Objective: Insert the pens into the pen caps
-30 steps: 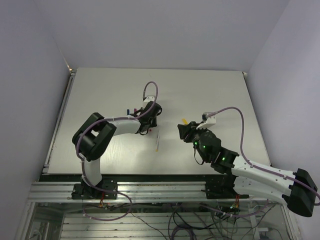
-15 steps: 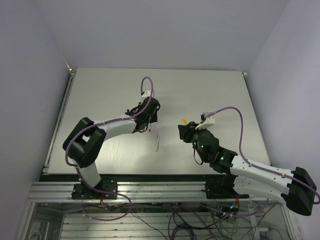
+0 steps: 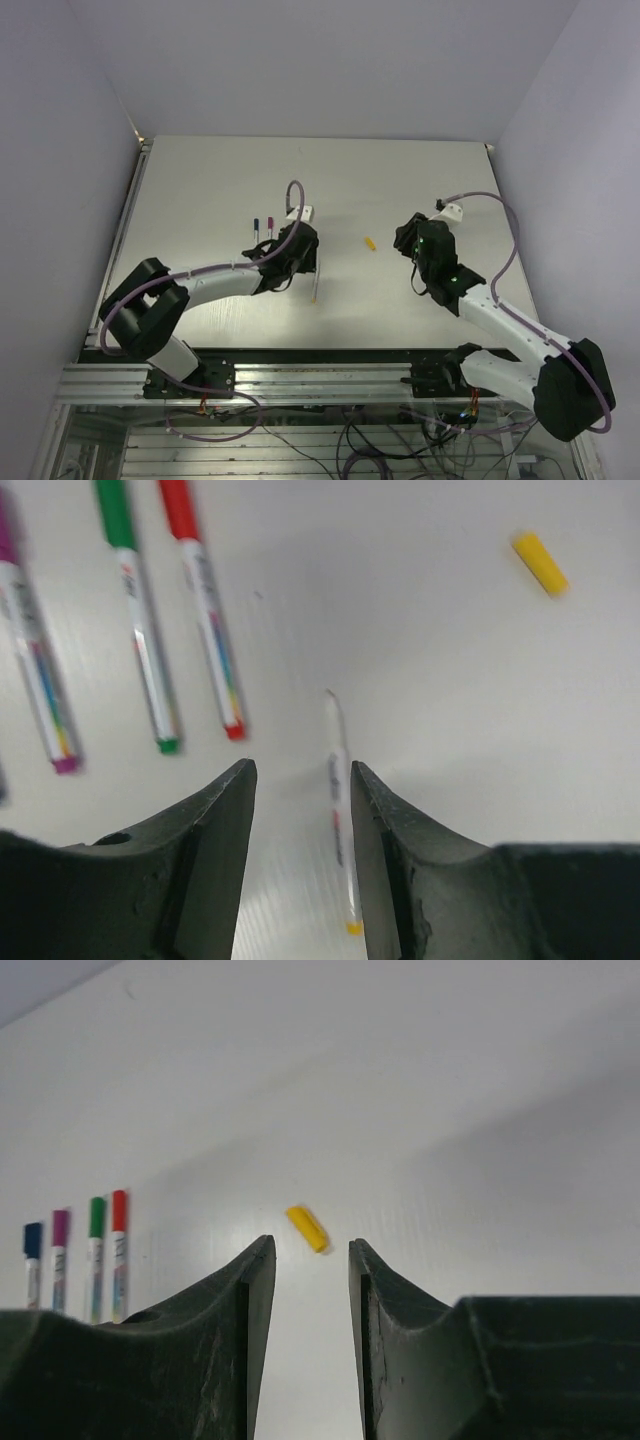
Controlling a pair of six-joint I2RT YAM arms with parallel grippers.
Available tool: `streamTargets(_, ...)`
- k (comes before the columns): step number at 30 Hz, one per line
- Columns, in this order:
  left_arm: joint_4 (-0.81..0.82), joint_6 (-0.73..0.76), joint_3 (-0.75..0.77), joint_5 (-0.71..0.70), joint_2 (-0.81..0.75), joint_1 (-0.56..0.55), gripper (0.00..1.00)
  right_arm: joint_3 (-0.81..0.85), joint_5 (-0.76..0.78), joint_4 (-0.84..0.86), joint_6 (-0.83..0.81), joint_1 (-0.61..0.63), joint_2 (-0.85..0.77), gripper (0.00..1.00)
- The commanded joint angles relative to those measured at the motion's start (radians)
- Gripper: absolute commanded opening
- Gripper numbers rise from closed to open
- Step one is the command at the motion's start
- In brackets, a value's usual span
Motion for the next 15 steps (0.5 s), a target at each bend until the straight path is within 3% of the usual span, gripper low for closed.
streamTargets(1,0.005,0.01,-0.042,0.034,-0.066,-0.072,0.53,0.042,-0.19,-0.026,-0.03,-0.096,0.071,0.35)
streamTargets(15,-0.072,0.0,-0.027,-0.025,0.006,-0.144,0.57,0.108,-0.3,0.061,-0.112,-0.106,0.265,0.35)
